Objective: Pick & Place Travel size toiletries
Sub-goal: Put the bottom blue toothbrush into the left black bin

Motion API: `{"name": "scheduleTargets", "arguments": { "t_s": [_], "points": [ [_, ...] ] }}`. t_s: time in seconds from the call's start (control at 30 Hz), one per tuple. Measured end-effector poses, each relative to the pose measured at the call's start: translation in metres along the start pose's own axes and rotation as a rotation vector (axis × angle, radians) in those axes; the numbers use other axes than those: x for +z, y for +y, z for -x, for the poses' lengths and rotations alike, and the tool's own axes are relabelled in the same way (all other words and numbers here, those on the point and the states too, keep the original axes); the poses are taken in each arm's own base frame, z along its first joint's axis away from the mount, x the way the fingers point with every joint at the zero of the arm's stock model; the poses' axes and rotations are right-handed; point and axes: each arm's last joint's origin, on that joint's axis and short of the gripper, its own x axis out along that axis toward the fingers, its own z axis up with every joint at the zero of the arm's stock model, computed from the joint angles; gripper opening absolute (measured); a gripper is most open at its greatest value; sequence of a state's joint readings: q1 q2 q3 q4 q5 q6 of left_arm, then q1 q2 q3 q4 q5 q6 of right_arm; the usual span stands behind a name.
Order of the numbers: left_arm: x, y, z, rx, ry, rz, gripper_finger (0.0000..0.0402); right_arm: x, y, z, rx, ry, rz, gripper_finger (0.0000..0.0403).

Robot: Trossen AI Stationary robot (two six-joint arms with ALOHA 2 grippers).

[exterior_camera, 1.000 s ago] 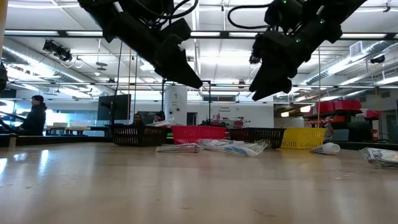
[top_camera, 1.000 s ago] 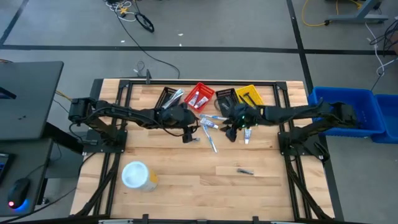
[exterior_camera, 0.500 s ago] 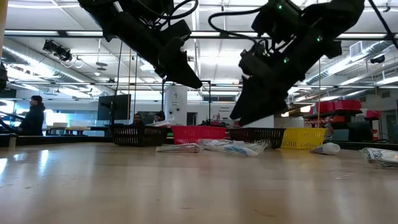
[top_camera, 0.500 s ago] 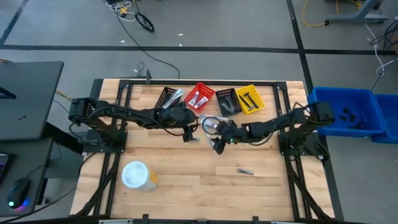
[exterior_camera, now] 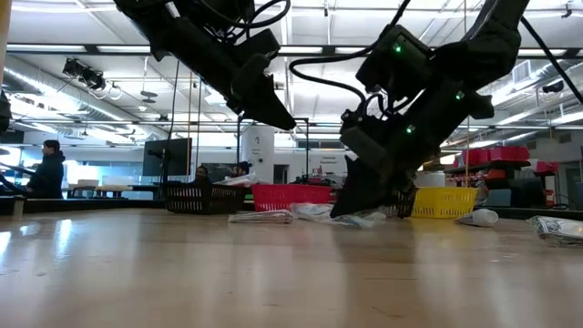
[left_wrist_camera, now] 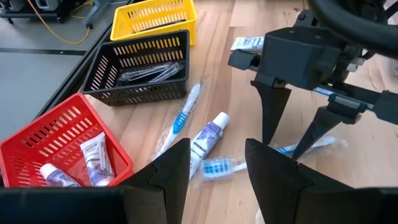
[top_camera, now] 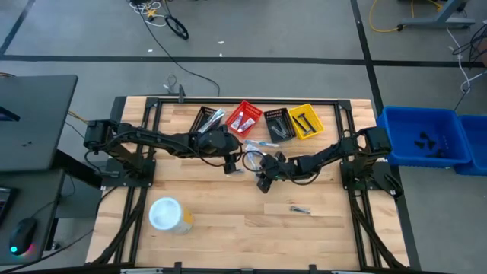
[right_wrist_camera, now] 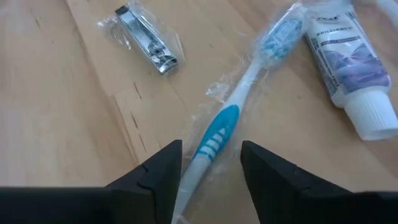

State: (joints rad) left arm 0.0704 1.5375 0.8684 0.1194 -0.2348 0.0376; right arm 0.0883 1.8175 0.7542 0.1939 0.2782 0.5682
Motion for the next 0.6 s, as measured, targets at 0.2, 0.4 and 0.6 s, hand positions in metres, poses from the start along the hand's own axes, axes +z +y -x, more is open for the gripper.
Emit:
{"name": "scheduleTargets", "arguments": {
  "t_s": [0.2,0.4,0.6],
  "points": [
    [0.000,0.000,0.000,0.001,0.001,-0.004,0.0161,0.000,-0.001,-0.001,-0.004,0.004,0.029,0.0122],
    [0.000,0.000,0.000,0.001,0.001,-0.002,0.0161,0.002,-0.005,-0.002,0.018,0.022,0.011,0.0073],
    [0.000,0.000,0.000,-0.002,0.001,-0.004,0.0161,0.011,-0.010,0.014,0.032,0.036,0.034,0.0048]
  ]
}}
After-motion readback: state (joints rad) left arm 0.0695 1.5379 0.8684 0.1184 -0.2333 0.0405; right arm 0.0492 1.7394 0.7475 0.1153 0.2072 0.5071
